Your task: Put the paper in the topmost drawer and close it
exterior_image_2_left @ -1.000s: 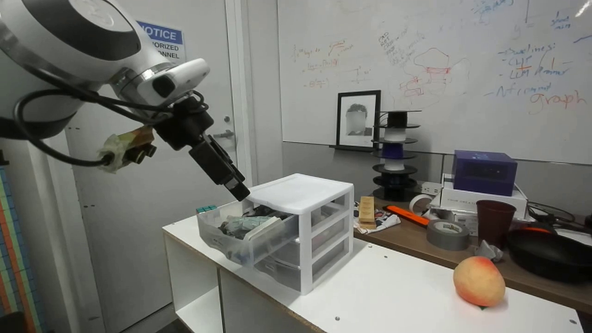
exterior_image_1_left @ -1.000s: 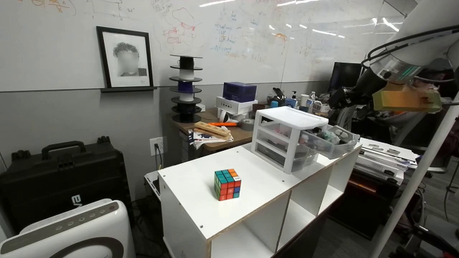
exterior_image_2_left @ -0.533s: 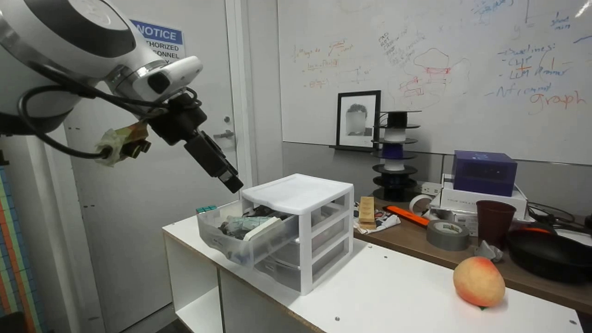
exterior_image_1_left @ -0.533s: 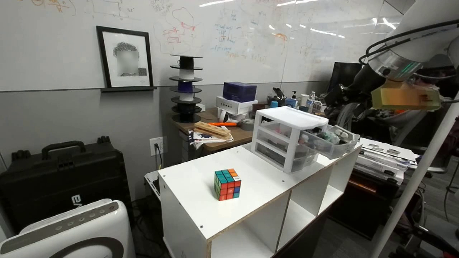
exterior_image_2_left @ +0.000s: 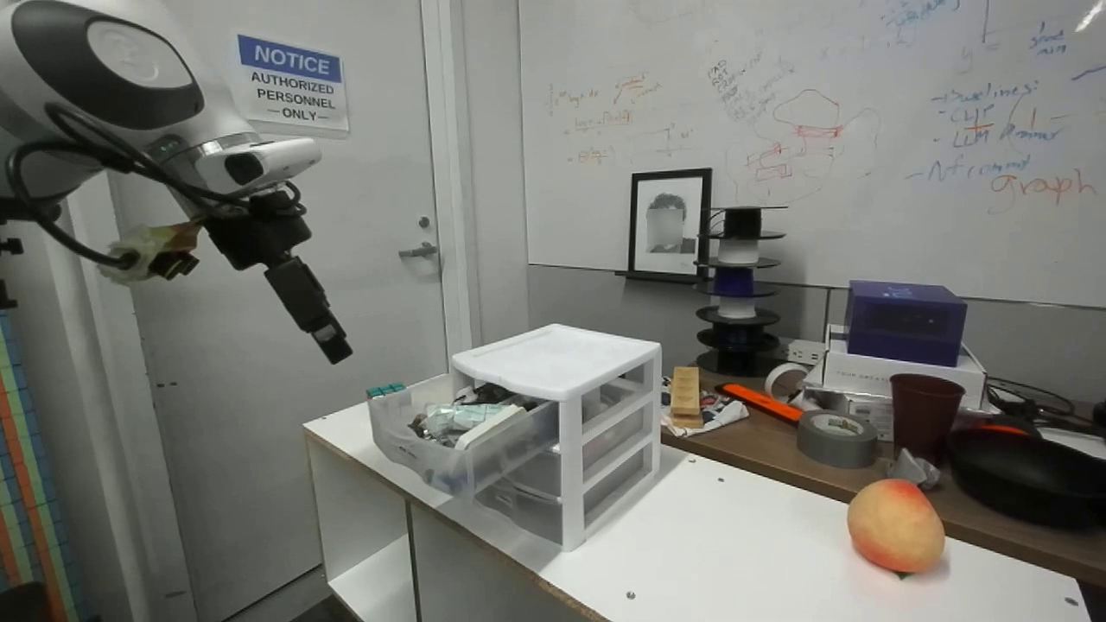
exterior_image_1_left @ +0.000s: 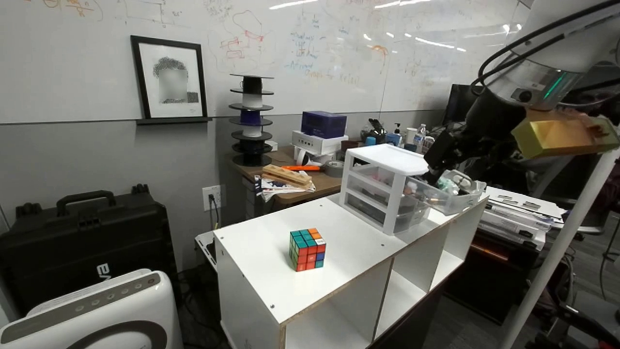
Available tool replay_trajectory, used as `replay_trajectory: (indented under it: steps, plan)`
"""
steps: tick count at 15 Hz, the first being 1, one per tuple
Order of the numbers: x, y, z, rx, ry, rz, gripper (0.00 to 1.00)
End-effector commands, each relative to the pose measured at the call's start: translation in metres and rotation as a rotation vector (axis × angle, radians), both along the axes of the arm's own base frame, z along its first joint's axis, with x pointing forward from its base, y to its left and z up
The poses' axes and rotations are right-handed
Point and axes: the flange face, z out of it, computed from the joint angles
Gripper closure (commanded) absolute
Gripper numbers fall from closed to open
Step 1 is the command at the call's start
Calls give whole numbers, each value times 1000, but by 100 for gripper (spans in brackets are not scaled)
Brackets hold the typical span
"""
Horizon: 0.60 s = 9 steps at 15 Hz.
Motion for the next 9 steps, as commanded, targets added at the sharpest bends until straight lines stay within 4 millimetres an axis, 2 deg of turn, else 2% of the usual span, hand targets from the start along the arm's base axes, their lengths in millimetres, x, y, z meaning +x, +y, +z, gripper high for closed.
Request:
replay_trajectory:
  steps: [1, 6, 9]
  plan:
    - [-13, 7, 15, 7, 66, 41, 0]
    - [-25, 6, 19, 25, 179, 105, 0]
    - [-30, -13, 15, -1, 263, 98, 0]
